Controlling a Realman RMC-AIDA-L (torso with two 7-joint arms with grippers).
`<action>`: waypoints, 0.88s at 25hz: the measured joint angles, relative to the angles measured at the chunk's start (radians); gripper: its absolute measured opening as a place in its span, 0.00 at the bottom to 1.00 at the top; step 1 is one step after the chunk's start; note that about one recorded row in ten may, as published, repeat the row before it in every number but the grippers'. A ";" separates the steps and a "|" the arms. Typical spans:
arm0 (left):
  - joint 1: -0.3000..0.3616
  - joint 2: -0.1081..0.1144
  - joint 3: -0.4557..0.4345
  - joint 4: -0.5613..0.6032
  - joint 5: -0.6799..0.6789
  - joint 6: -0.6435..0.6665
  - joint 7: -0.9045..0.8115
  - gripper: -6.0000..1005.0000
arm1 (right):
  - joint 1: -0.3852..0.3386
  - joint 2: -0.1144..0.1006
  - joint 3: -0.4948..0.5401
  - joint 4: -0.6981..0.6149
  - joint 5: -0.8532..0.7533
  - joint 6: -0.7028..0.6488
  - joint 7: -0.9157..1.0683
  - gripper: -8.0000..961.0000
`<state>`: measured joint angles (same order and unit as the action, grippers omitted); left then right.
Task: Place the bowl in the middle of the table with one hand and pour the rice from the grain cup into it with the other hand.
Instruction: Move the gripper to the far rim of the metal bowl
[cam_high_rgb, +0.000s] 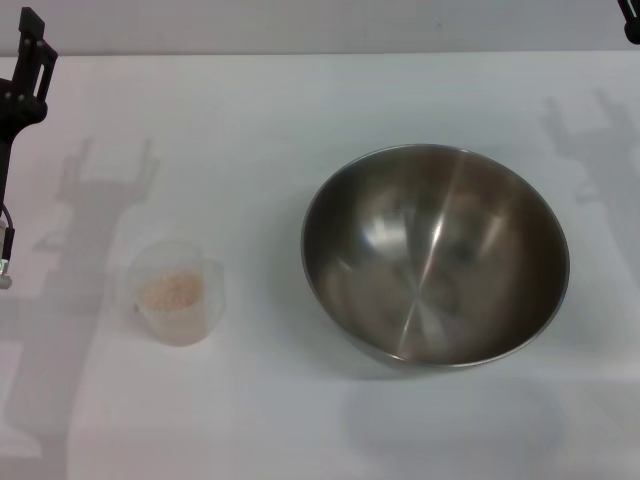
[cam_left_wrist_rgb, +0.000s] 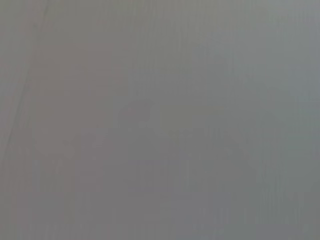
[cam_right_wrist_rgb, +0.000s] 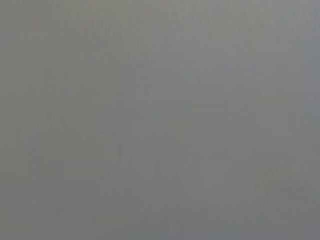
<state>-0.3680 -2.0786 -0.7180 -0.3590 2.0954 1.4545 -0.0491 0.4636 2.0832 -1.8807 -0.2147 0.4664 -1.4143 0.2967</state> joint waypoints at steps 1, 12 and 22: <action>0.000 0.000 0.000 0.000 0.000 0.000 0.000 0.78 | 0.000 0.000 0.000 0.000 0.000 0.000 0.000 0.77; 0.002 0.000 0.000 0.000 0.000 0.004 0.000 0.78 | 0.000 0.000 0.001 -0.013 -0.004 0.000 -0.096 0.76; 0.000 0.000 0.002 0.006 0.000 0.005 0.000 0.78 | -0.026 -0.013 0.000 -0.244 -0.013 0.272 -0.272 0.75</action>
<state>-0.3675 -2.0785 -0.7164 -0.3531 2.0951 1.4594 -0.0491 0.4376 2.0706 -1.8802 -0.4589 0.4533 -1.1419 0.0249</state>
